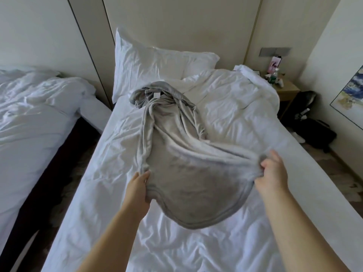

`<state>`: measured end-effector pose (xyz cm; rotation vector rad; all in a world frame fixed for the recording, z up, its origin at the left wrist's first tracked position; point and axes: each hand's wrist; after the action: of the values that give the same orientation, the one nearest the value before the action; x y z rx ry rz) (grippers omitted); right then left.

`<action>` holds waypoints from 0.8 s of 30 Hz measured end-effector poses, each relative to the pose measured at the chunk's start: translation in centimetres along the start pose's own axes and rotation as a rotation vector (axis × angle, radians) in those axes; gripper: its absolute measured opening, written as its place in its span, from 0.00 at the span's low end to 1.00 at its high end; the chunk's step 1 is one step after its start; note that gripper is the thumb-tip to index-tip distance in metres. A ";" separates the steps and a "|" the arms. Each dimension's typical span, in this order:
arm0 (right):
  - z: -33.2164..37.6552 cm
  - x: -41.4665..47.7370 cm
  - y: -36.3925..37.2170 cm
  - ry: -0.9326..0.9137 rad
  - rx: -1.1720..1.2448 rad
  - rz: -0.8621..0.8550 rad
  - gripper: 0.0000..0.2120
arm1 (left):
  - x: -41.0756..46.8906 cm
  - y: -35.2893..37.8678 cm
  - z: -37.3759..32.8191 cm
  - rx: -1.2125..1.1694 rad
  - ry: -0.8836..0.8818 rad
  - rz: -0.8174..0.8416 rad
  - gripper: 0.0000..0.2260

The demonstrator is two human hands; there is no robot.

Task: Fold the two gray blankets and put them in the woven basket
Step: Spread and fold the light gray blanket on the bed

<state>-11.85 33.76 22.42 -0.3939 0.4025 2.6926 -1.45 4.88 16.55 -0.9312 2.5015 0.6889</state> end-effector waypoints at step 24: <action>-4.4 -5.7 4.8 0.315 -0.149 0.381 0.11 | -7.3 7.4 -0.3 0.707 0.169 0.415 0.09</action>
<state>-7.83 26.13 21.34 -0.8712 0.3983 3.0464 -1.39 13.27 22.77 -0.2221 2.7914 -0.2001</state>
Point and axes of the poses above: each hand's wrist, its own x-axis towards the middle knuckle, its own y-axis out of the palm, z = x × y, and after that the axes turned 2 degrees about -z, right-handed
